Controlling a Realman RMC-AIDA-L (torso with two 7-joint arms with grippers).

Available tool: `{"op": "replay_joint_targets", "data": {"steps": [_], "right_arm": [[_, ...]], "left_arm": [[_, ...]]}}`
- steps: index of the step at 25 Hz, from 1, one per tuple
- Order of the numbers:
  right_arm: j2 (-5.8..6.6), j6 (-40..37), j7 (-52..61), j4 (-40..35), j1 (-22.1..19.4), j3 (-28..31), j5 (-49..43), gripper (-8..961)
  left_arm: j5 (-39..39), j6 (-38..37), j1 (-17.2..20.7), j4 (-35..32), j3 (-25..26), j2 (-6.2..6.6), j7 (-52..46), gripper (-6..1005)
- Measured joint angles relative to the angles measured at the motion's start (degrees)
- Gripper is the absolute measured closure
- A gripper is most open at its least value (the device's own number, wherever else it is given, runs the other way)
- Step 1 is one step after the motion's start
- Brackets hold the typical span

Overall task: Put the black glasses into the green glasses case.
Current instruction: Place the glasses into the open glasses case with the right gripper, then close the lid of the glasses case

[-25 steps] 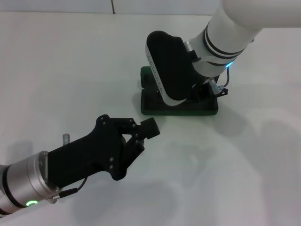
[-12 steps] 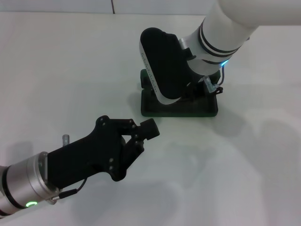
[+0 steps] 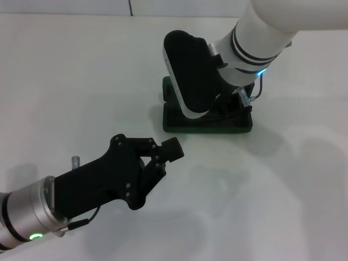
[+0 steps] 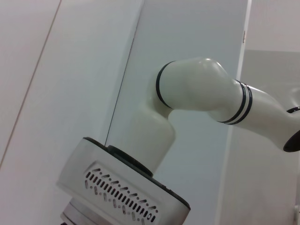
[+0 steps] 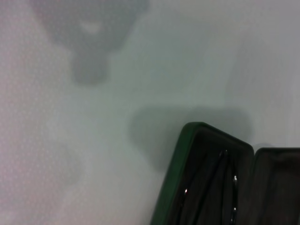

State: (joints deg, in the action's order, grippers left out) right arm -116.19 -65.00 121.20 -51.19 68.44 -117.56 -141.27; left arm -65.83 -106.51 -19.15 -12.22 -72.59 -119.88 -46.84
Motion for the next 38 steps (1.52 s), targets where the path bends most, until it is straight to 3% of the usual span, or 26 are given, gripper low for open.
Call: {"op": "replay_joint_targets", "data": {"steps": [5,13,17,20,21,22,23,25,26,29,32,35,38], "right_arm": [[0.00,-0.1,0.4,-1.0,-0.4,0.0,-0.1,740],[0.00,-6.3,5.3,-11.9,-5.7,0.4,-0.3,712],[0.00,-7.3,6.7,-18.2,-11.6,2.6,-0.8,705],[0.01,-8.4,6.6,-25.4,-19.2,7.8,-0.2,699],[0.01,-8.4,6.6,-25.4,-19.2,7.8,-0.2,697],[0.10,-10.4,6.2,-29.1,-25.2,13.0,4.1,695],[0.15,-10.8,6.0,-29.6,-26.6,14.1,5.1,693],[0.35,-12.1,3.9,-30.5,-31.5,18.6,10.6,690],[0.38,-13.1,0.7,-30.6,-35.8,22.3,15.3,688],[0.16,-17.6,-10.6,-28.6,-44.8,31.0,28.6,682],[0.26,-22.7,-18.8,-23.7,-49.7,37.7,38.8,676],[0.51,-24.7,-24.1,-17.9,-52.1,40.2,44.1,671],[0.65,-25.7,-28.3,-14.2,-55.7,42.5,46.8,665]], "left_arm": [[0.0,0.0,0.0,0.0,0.0,0.00,0.0,959],[0.4,-1.7,0.2,-0.4,0.4,0.46,0.0,958],[0.9,-3.1,0.1,-1.7,0.8,1.60,-0.9,958],[1.4,-3.3,-0.3,-4.3,2.4,3.18,-3.6,958],[1.4,-3.4,-0.4,-6.0,3.6,3.75,-5.2,958],[1.4,-3.3,-0.7,-7.8,5.3,4.44,-7.0,958],[1.3,-2.8,-1.2,-9.1,6.7,5.07,-8.6,958],[0.8,-1.3,-3.1,-11.2,9.5,6.63,-12.4,958],[0.5,-0.5,-4.1,-11.6,10.1,7.28,-13.9,958],[-2.3,3.9,-9.8,-12.7,10.8,10.30,-19.8,937],[-6.9,8.0,-14.1,-14.4,10.9,12.09,-24.4,917],[-12.6,12.6,-17.3,-15.4,11.0,12.57,-26.9,901],[-20.9,20.1,-23.6,-14.8,10.9,10.69,-28.4,883]]}}
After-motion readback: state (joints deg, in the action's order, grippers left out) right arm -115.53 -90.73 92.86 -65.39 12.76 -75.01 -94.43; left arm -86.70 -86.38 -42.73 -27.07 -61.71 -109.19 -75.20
